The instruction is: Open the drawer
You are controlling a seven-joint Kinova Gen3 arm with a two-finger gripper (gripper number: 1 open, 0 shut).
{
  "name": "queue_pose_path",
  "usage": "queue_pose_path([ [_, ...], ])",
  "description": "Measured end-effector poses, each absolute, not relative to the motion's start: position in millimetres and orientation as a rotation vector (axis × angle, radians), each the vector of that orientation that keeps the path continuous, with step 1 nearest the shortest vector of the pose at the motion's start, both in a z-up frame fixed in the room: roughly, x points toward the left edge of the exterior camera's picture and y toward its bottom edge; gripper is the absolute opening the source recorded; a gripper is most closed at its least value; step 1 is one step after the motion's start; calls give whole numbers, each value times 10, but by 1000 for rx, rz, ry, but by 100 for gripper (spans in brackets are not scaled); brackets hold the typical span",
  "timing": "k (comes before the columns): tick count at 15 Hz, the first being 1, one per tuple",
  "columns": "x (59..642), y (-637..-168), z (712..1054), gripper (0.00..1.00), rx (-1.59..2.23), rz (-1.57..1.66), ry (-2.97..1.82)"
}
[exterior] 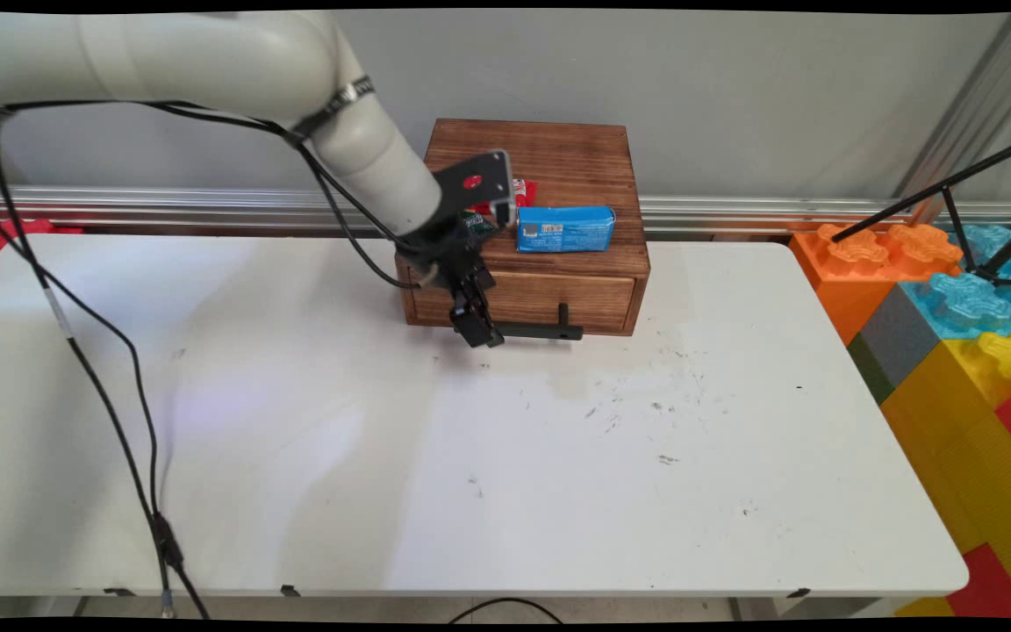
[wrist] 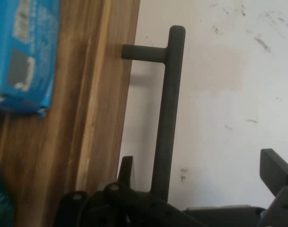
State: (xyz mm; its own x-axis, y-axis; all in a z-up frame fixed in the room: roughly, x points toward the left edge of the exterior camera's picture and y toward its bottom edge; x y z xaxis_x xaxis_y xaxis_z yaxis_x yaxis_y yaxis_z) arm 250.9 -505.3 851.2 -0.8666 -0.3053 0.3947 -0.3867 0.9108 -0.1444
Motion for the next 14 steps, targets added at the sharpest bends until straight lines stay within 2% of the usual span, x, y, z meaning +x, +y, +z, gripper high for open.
queue_pose_path([
  [7, 2254, -5199, 8081, 100, 393, 279, -2757],
  [14, 2122, -5224, 7874, 100, 337, 284, -2773],
])
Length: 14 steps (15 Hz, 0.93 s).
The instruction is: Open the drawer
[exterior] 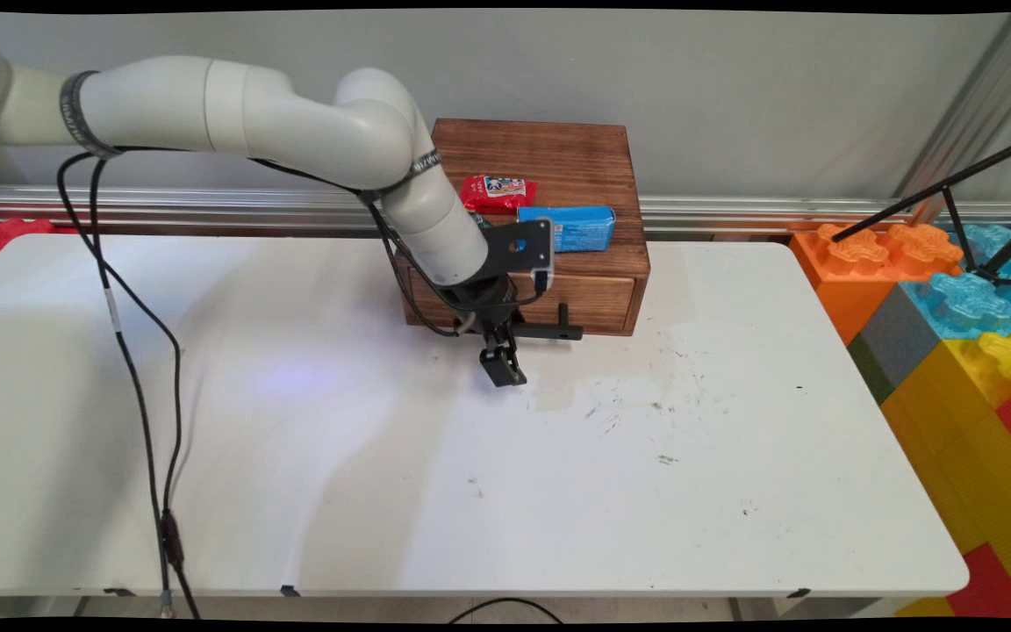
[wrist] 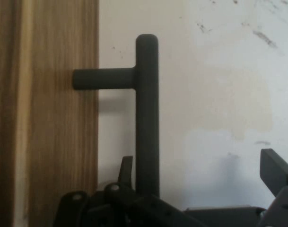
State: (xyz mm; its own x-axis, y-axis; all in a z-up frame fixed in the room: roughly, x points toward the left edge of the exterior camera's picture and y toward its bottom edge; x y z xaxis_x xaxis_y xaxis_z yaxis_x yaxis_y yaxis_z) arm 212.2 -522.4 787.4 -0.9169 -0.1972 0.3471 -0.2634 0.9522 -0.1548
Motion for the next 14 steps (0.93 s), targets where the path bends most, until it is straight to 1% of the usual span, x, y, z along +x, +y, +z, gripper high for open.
queue_pose_path([
  [9, 2009, -5050, 7790, 100, 316, 290, -2780],
  [14, 1936, -4818, 7808, 100, 318, 287, -2777],
])
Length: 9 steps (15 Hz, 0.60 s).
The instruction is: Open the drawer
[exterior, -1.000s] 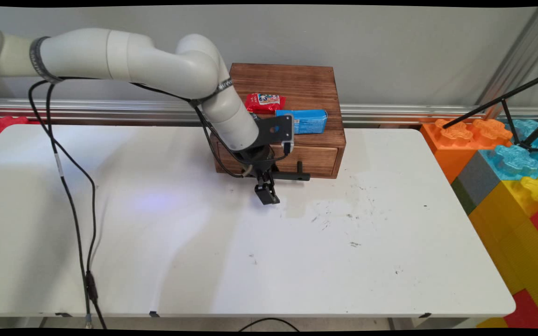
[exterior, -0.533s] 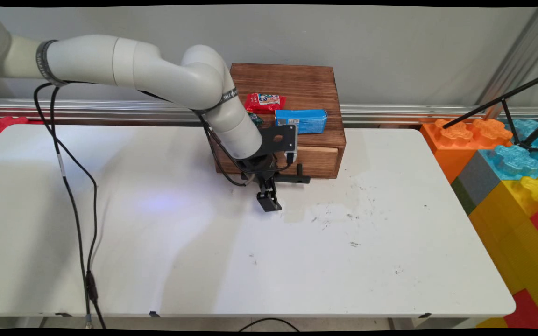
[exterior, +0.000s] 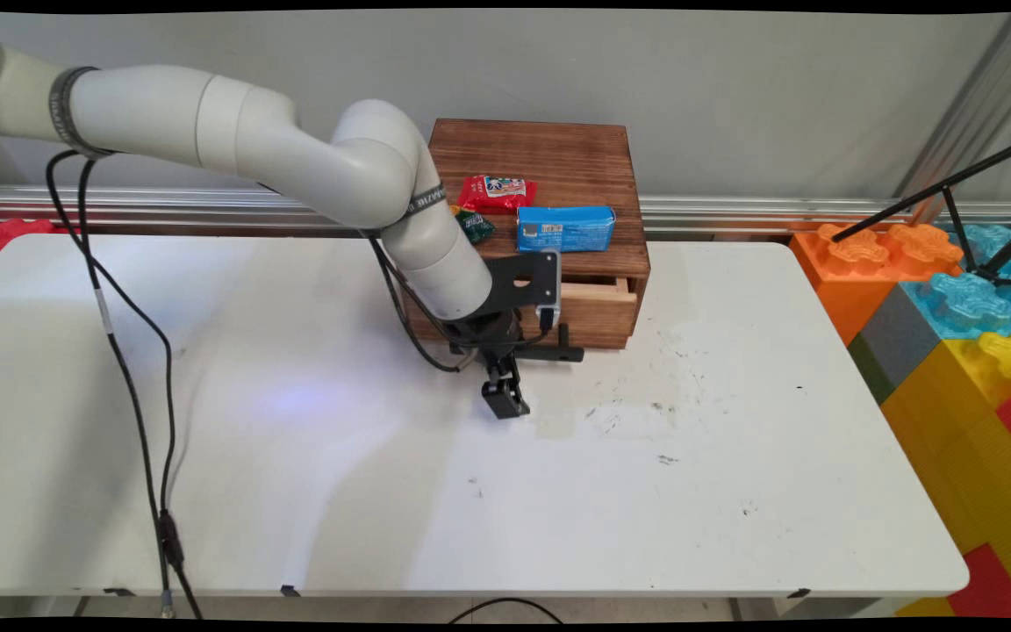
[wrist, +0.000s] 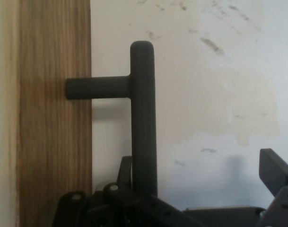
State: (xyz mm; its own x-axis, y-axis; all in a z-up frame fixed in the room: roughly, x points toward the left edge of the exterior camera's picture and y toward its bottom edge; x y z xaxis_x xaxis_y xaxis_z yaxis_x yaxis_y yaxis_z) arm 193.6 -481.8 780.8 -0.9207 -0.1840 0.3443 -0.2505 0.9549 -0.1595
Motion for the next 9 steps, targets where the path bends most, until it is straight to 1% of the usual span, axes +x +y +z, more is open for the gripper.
queue_pose_path([
  [9, 1836, -4493, 7870, 100, 328, 283, -2771],
])
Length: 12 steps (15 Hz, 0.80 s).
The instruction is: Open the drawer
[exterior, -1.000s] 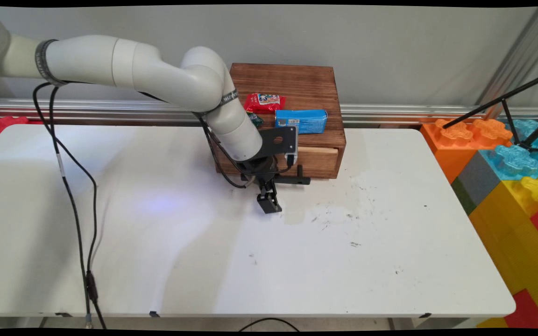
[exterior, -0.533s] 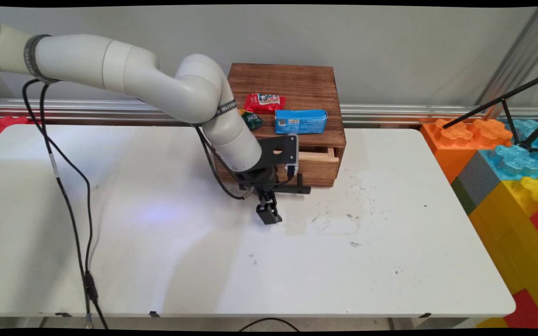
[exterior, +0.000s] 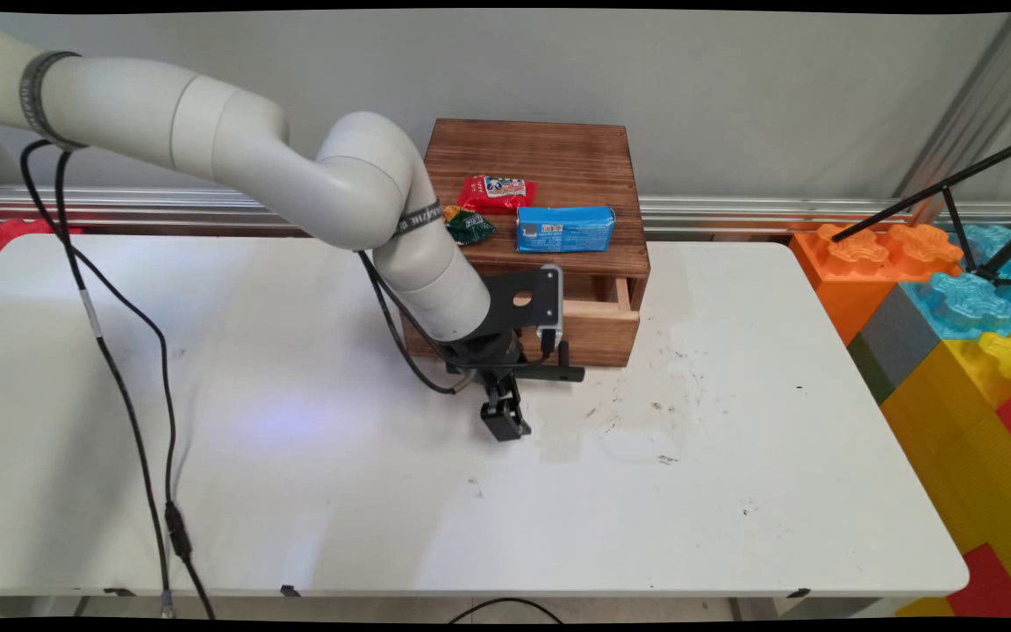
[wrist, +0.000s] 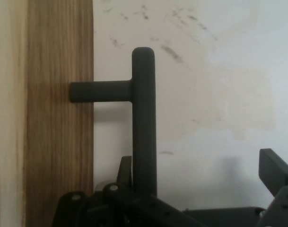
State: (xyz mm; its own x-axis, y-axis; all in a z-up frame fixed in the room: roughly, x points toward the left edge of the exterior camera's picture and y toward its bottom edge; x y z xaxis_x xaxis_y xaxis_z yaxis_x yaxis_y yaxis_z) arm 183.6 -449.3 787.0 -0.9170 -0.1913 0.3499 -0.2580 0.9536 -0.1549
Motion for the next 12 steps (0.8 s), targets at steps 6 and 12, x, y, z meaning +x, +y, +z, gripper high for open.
queue_pose_path([
  [6, 1799, -4243, 7903, 100, 336, 266, -2770],
  [12, 1769, -3913, 7924, 100, 328, 238, -2772],
])
